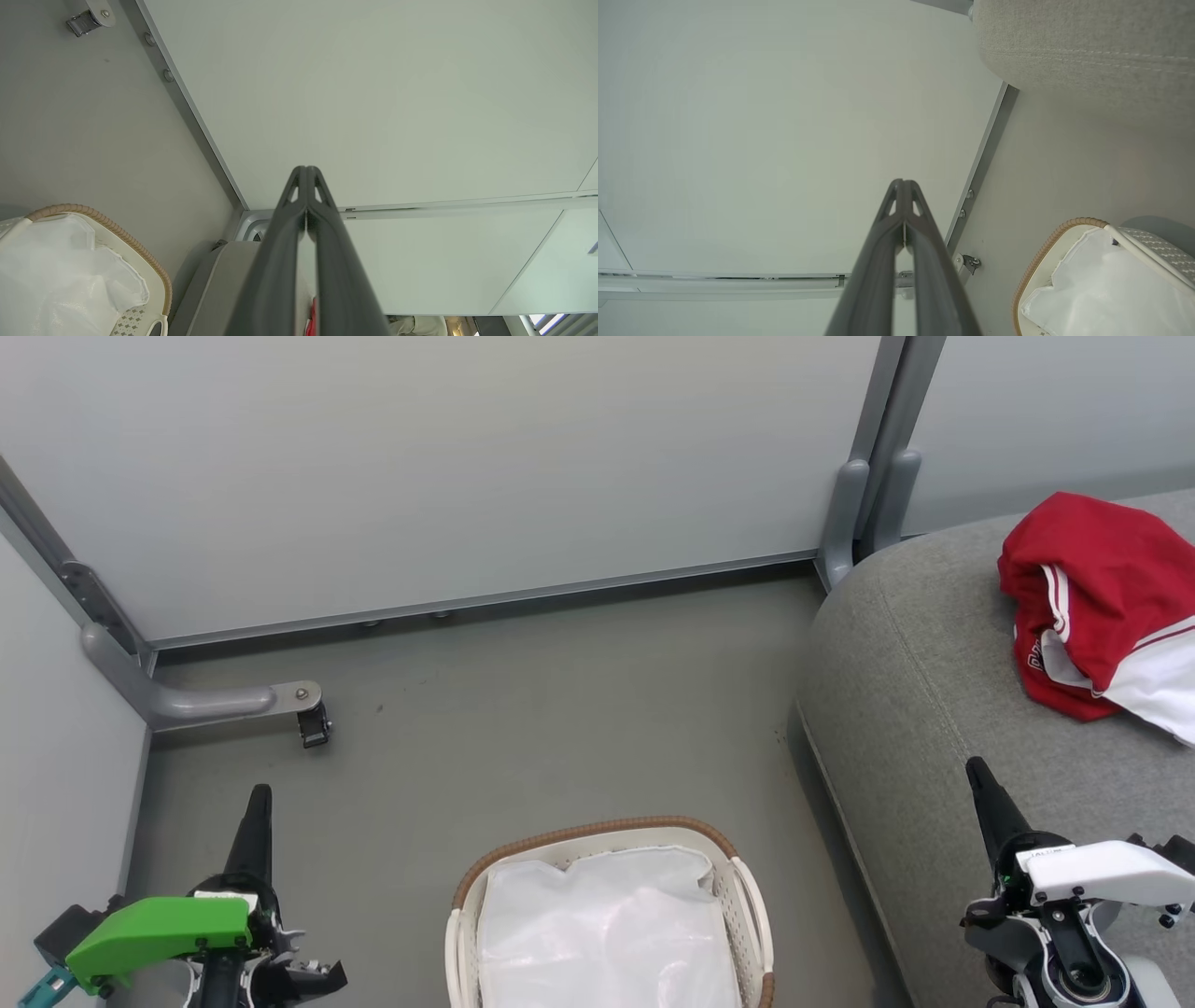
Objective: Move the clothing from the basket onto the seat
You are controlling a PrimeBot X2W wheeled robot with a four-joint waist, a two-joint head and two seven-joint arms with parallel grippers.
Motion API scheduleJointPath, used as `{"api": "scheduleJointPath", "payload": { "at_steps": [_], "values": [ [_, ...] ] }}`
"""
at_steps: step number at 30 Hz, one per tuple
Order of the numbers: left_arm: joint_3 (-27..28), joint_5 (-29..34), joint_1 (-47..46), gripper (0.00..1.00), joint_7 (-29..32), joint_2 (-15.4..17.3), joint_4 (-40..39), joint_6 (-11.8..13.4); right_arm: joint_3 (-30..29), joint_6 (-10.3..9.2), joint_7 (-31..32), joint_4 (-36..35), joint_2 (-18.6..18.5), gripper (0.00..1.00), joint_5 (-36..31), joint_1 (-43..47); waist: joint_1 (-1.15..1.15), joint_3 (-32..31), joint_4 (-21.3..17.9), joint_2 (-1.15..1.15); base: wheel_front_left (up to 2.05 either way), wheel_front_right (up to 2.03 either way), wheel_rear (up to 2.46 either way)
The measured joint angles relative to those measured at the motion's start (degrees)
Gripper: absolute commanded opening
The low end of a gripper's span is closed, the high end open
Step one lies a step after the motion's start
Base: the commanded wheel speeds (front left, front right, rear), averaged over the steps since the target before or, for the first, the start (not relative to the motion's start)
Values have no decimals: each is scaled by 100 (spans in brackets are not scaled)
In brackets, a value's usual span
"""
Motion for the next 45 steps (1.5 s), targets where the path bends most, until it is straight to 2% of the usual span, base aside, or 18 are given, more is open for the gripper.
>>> {"api": "scheduleJointPath", "payload": {
  "at_steps": [21,45],
  "values": [
    [132,-766,-75,0,238,1,-51,-25,-73,-2,225,-52,-7,0,912,4,0,-26,-80,0,0,0,0],
    [141,-768,-91,0,240,1,-54,-29,-75,-2,225,-54,-8,0,912,5,0,-26,-80,0,0,0,0]
  ]
}}
